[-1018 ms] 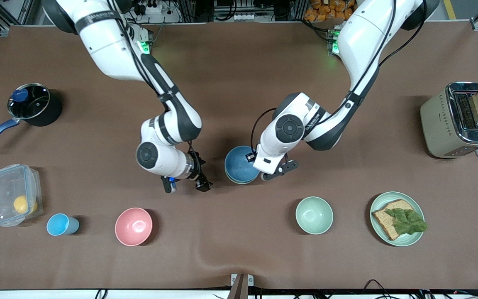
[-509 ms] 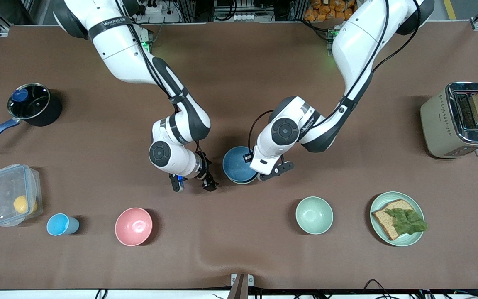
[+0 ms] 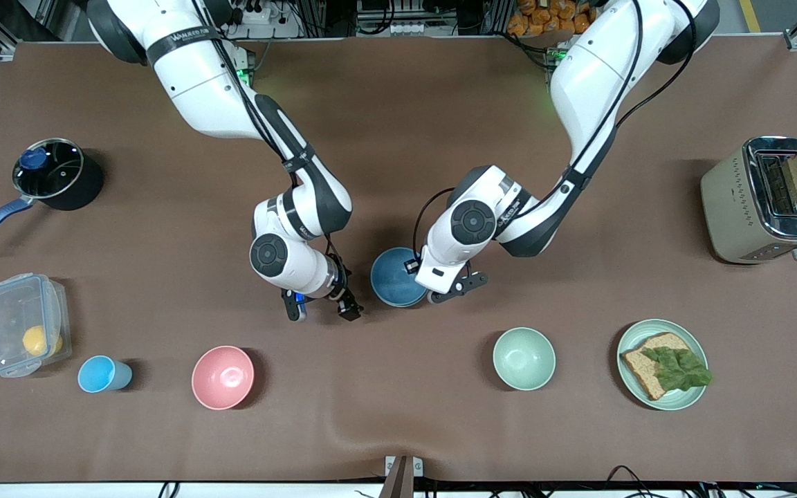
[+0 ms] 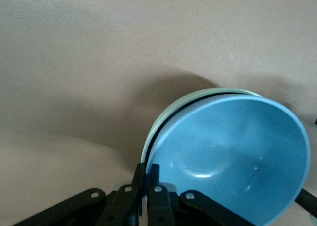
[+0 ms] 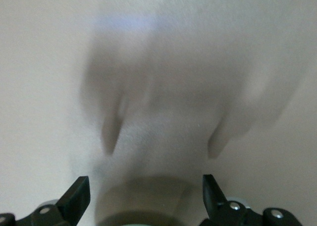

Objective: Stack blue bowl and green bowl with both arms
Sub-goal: 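Lower the blue bowl into the green bowl with the left gripper, then open both grippers and lift them away from the stacked bowls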

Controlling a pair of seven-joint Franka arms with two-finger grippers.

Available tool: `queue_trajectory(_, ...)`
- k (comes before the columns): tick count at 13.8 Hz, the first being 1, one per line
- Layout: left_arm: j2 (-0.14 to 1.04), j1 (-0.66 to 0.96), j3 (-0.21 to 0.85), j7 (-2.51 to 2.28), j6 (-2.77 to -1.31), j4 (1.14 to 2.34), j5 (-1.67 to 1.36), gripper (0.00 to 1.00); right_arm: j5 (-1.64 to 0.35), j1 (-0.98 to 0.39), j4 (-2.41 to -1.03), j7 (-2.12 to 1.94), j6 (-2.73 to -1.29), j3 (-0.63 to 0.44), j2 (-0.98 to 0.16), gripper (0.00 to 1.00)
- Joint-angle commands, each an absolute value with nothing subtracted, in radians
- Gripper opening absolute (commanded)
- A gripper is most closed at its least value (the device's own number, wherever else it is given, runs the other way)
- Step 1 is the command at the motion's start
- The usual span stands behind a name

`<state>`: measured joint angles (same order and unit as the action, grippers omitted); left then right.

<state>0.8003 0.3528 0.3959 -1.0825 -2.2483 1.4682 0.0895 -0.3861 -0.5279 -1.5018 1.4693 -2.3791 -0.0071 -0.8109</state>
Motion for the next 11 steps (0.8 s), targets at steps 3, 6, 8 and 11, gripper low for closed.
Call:
queue_trajectory(3, 0.818, 0.365, 0.385, -1.083, -2.255, 1.445, 0.115, 0.01, -0.336, -0.514, -1.493, 1.488, -2.342, -0.012, -0.793, 1.00)
queue_trajectory(6, 0.816, 0.367, 0.382, -1.089, -2.255, 1.445, 0.115, 1.00, -0.334, -0.512, -1.491, 1.486, -2.342, -0.014, -0.793, 1.00)
queue_trajectory(8, 0.808, 0.367, 0.380, -1.091, -2.255, 1.445, 0.117, 1.00, -0.334, -0.511, -1.491, 1.479, -2.342, -0.014, -0.793, 1.00)
queue_trajectory(11, 0.769, 0.354, 0.380, -1.092, -2.253, 1.443, 0.115, 1.00, -0.333, -0.508, -1.491, 1.463, -2.341, -0.015, -0.787, 1.00)
